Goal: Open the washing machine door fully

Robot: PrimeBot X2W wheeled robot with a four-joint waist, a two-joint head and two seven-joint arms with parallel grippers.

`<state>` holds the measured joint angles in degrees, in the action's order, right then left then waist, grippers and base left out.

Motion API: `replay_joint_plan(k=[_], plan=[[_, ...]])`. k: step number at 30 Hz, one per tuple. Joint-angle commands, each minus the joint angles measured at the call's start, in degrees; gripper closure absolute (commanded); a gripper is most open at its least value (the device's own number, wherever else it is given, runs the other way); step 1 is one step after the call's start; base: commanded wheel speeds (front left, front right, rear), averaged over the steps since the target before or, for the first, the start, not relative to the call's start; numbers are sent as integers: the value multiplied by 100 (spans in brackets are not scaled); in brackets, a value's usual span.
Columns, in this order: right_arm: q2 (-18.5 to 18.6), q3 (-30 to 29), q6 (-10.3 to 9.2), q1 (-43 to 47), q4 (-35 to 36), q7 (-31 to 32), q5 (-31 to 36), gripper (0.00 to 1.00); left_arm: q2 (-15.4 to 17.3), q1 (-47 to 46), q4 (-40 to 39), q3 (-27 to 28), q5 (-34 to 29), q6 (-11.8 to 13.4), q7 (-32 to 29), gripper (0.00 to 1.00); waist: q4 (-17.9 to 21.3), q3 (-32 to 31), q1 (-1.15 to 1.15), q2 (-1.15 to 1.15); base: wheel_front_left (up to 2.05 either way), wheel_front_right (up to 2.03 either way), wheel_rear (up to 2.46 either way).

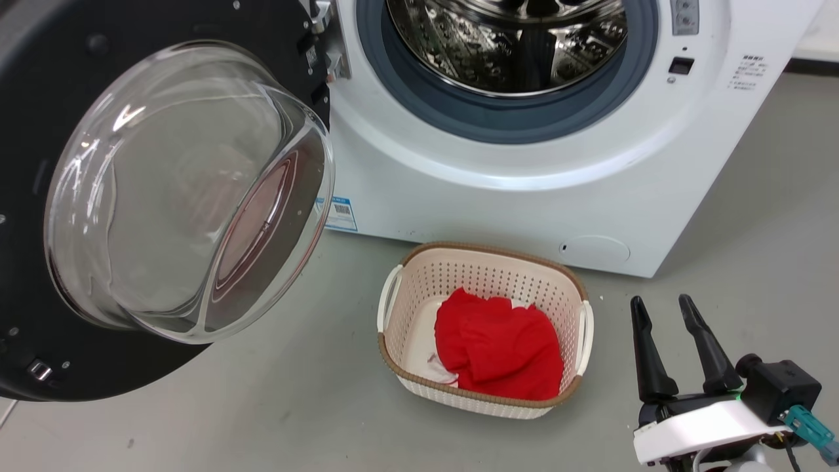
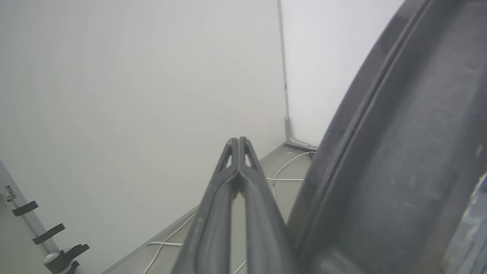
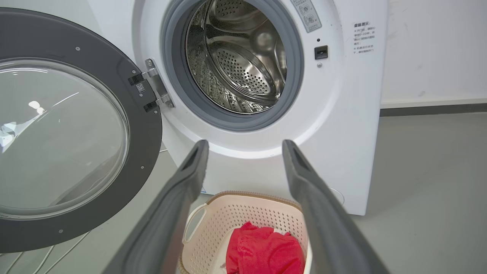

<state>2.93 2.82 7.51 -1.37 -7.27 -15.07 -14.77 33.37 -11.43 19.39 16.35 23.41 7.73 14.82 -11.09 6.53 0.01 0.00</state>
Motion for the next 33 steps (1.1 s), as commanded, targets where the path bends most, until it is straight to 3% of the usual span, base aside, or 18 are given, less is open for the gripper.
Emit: replay_joint_plan(k=[1, 4, 9, 16, 17, 18, 19, 20, 27, 33], plan=[[-11, 9, -4, 61, -1, -12, -26, 0, -88, 189, -142, 90, -63, 21, 35, 100, 2, -107, -1, 0, 0, 0, 0], [-11, 4, -4, 131, -7, -12, -36, 0, -296, 467, -644, 235, -187, 36, 44, 100, 0, -240, -1, 0, 0, 0, 0], [-11, 22, -4, 202, -1, -12, -12, 0, -906, 1043, -1493, 178, -426, -18, 34, 100, 2, -412, -1, 0, 0, 0, 0], [-9, 0, -4, 267, 49, 34, 97, 0, -1919, 1612, -2248, -656, -817, -147, 35, 100, 108, -590, -1, 0, 0, 0, 0], [-10, -1, -4, 266, 64, 46, 111, 0, -2050, 1644, -2315, -819, -885, -159, 35, 69, 135, -606, -1, 0, 0, 0, 0], [-11, -1, -4, 262, 79, 56, 133, 0, -2144, 1680, -2344, -914, -893, -188, 35, 49, 165, -617, -1, 0, 0, 0, 0], [-10, -14, -4, 255, 96, 66, 169, 0, -2262, 1700, -2368, -1017, -920, -226, 35, 9, 195, -631, -1, 0, 0, 0, 0], [-11, 0, -4, 245, 117, 76, 174, 0, -2335, 1725, -2370, -1093, -951, -266, 36, 0, 231, -636, -1, 0, 0, 0, 0], [-11, -76, -4, 181, 341, 168, 534, 0, -2745, 1559, -2361, -1498, -1339, -419, 36, 0, 582, -674, -1, 0, 0, 0, 0], [-11, -99, -4, 263, 509, 289, 824, 0, -2820, 1379, -2177, -1717, -1627, -573, 36, 0, 878, -680, -1, 0, 0, 0, 0]])
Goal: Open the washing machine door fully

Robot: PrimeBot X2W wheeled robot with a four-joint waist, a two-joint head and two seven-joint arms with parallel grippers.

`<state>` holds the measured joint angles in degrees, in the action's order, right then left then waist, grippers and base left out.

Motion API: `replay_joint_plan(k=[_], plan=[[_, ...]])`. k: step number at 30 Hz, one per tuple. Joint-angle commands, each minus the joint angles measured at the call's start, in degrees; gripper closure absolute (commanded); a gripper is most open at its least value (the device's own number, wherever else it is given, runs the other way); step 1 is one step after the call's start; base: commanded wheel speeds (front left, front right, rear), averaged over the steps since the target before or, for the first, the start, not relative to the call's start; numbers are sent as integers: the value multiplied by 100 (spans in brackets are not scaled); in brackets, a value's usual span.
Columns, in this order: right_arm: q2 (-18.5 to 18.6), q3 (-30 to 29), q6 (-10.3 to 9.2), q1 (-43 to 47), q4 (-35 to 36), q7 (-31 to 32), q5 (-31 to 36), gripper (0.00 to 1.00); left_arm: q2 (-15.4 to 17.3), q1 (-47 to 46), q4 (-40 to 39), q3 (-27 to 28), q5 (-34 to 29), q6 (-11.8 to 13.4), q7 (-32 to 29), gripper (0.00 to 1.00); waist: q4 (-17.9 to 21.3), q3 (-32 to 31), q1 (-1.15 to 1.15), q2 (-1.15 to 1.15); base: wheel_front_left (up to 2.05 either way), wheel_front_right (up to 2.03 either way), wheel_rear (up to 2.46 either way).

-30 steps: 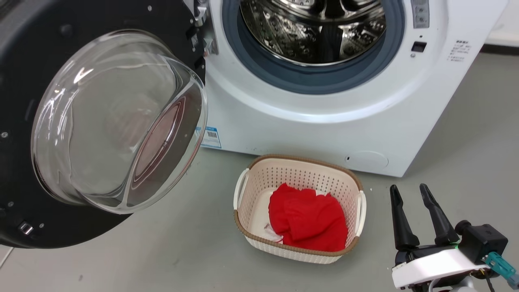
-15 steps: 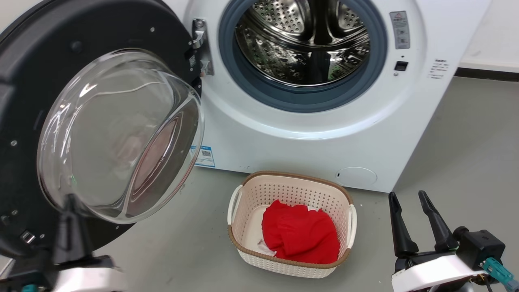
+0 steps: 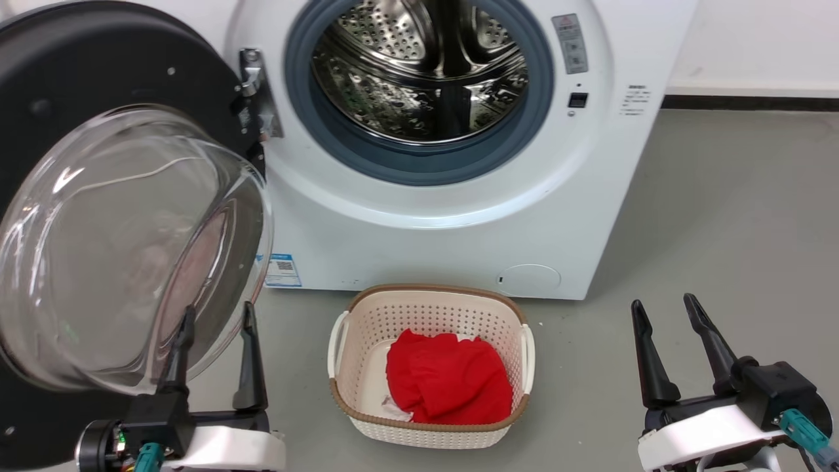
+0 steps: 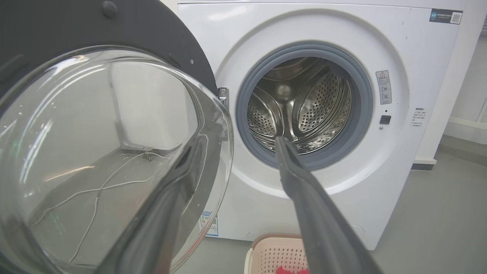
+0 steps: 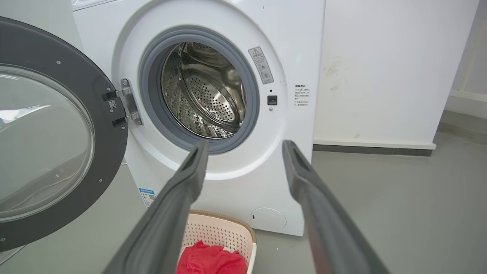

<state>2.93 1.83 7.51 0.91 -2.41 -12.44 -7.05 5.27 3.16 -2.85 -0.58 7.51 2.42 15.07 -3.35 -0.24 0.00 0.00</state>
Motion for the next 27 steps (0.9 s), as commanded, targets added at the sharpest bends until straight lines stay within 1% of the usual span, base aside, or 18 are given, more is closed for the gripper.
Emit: replay_joint_plan(k=[1, 4, 8, 27], plan=[[-10, 0, -4, 51, 27, 43, 77, 0, -13, -99, 97, -39, -66, -70, 11, 0, 147, 0, 0, 0, 0, 0, 0], [-11, 20, -4, 86, 18, 63, 51, 0, -37, -118, 185, -28, -110, -81, 11, 0, 248, 6, 0, 0, 0, 0, 0], [-11, 39, -4, 108, -22, 53, 23, 0, -69, -78, 208, -8, -139, -91, 11, 0, 287, 11, 0, 0, 0, 0, 0], [-10, 78, -4, 89, -137, -29, -77, 0, -149, -28, 302, 107, -220, -257, 11, 0, 321, -11, 0, 0, 0, 0, 0]])
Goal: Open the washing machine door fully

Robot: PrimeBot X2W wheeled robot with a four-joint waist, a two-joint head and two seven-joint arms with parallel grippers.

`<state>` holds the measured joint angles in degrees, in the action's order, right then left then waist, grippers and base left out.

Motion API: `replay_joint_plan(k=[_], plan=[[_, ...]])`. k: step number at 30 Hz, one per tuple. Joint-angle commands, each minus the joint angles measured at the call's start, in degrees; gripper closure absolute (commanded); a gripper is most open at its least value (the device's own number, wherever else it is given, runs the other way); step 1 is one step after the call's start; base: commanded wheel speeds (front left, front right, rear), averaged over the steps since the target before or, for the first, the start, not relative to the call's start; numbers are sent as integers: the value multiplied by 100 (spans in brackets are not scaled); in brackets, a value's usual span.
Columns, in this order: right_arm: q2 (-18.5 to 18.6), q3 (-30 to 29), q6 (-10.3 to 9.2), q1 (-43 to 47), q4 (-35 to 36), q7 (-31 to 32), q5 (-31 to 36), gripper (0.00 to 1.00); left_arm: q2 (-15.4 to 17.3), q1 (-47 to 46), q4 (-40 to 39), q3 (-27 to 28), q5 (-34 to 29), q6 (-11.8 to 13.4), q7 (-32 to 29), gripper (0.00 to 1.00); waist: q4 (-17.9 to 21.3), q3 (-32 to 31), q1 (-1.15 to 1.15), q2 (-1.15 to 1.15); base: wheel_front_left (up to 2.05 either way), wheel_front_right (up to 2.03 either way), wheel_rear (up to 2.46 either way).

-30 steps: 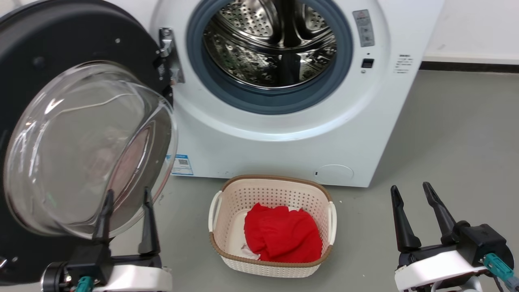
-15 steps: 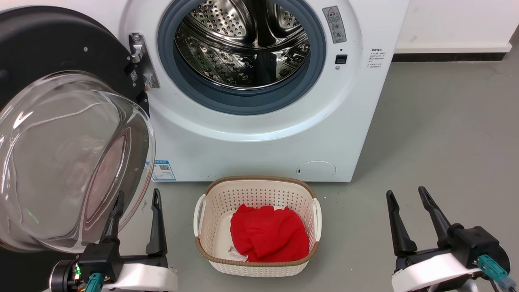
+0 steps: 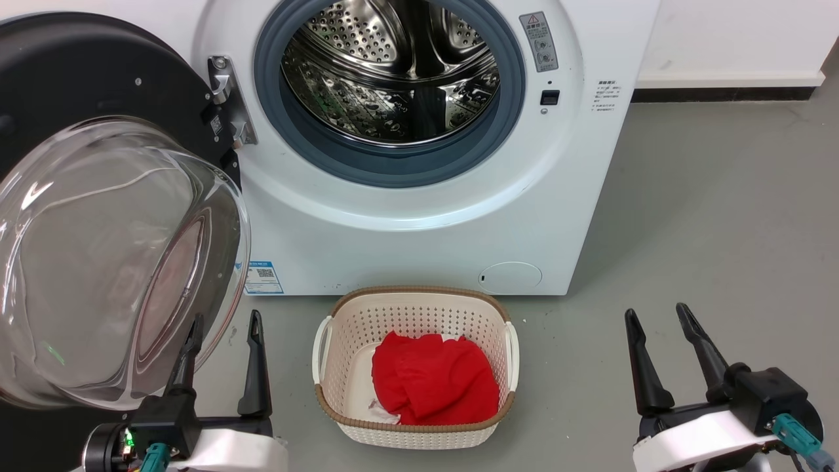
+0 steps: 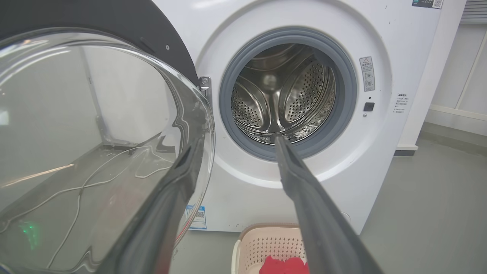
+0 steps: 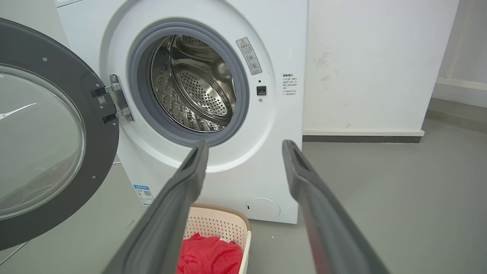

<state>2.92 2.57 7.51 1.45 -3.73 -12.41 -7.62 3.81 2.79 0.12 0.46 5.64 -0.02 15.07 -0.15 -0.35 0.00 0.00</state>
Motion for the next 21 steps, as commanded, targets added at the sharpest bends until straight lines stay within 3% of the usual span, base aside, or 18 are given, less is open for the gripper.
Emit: replay_joint_plan(k=[1, 2, 21], plan=[[-9, 1, -4, 35, -9, -30, -29, 0, -2, 4, 5, 0, -51, -29, 11, 0, 1, 1, 0, 0, 0, 0, 0], [0, 1, 0, 1, -6, -15, -12, 100, 0, 0, 6, -6, -20, -31, 0, 100, 1, 1, 0, 0, 0, 0, 0], [122, -59, -1, -182, -248, 313, -2181, 100, -24, -239, 369, 158, 2057, -205, -532, 100, 3, 8, 0, 0, 0, 0, 0]])
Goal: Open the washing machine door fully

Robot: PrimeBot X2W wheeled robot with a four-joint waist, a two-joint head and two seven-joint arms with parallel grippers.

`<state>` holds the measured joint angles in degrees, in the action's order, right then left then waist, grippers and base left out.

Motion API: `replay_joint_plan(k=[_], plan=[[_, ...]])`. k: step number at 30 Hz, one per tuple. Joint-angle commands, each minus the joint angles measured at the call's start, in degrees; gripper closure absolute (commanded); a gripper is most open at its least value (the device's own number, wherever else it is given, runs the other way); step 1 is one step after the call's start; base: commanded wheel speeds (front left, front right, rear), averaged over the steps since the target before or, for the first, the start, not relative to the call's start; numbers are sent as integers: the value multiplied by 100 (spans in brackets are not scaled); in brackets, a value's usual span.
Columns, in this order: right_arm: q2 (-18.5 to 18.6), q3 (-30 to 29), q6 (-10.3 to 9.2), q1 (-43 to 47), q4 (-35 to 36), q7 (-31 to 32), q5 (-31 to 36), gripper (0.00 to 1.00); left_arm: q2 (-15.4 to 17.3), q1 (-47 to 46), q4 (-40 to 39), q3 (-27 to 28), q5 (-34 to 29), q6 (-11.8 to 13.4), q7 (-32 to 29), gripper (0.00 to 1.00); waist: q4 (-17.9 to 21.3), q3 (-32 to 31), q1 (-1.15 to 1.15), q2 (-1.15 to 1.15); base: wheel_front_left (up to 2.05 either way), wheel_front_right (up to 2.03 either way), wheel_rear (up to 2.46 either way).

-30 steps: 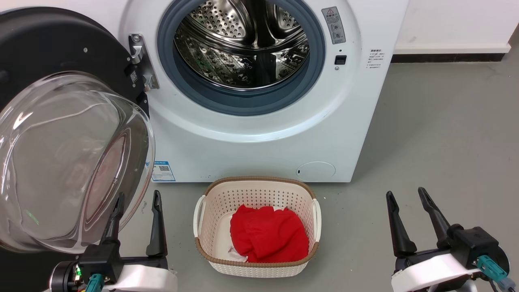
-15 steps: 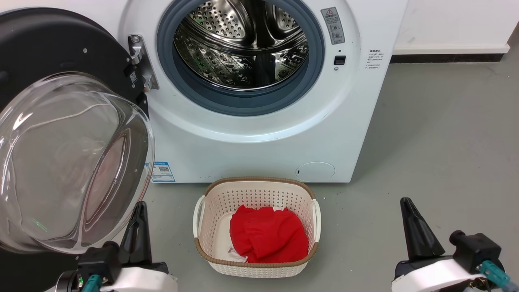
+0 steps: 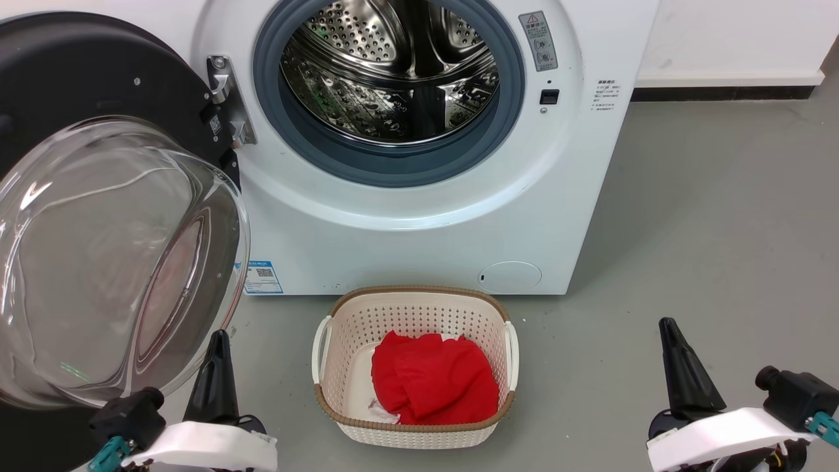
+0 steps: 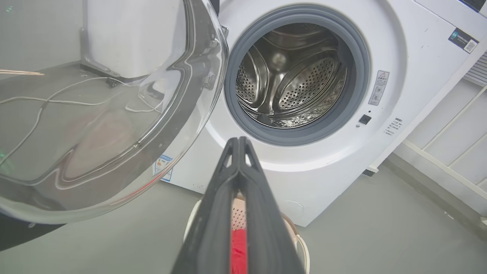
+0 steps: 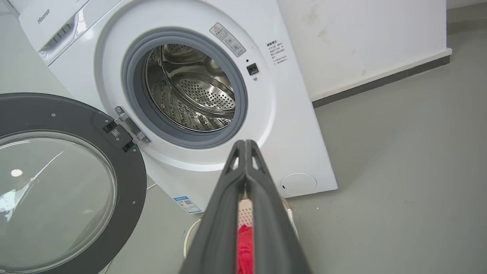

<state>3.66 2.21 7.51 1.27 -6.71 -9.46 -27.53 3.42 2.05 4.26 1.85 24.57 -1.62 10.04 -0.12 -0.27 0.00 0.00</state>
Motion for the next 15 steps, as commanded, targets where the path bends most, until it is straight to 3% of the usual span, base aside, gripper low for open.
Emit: replay_joint_plan(k=[1, 15], plan=[[52, -28, -1, -174, 39, 35, -289, 100, 14, -175, -32, 24, 262, -51, -51, 100, 0, 1, 0, 0, 0, 0, 0], [99, -100, -1, -296, -106, 269, -1602, 100, 2, -315, 159, 109, 1558, -159, -365, 100, 2, 7, 0, 0, 0, 0, 0]])
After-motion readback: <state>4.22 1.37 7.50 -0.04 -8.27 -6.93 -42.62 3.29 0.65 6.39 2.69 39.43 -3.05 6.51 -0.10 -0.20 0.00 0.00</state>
